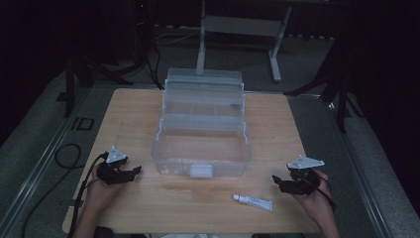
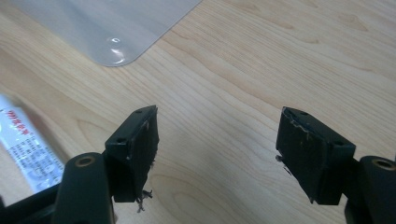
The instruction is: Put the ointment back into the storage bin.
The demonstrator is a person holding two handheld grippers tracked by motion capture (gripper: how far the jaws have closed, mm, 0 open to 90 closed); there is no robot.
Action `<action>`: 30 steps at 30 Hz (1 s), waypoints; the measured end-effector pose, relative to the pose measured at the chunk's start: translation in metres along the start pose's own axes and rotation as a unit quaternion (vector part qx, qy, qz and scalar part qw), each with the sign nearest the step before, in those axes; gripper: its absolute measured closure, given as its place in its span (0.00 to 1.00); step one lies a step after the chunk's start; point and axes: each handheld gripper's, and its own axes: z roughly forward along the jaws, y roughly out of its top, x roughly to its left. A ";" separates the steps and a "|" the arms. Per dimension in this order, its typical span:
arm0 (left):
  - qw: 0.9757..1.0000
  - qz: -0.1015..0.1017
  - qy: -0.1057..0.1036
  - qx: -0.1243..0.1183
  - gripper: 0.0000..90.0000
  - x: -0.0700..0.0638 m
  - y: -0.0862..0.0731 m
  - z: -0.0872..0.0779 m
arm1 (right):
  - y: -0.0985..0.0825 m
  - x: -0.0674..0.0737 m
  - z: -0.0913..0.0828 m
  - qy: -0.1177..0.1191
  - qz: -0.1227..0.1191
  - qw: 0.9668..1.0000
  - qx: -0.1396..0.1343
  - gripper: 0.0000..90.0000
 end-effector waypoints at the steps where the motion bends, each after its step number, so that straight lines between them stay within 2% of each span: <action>1: 1.000 0.000 0.000 0.000 0.33 0.000 0.000 0.000 | 0.001 0.000 -0.002 0.001 -0.003 1.000 0.001 0.34; 14: 1.000 0.000 0.000 0.000 0.33 0.000 0.000 0.000 | 0.015 0.003 -0.016 0.022 -0.029 0.999 0.006 0.35; 30: 1.000 0.001 0.000 0.000 0.33 0.000 0.000 0.000 | 0.026 0.012 -0.016 0.053 -0.058 0.997 0.016 0.36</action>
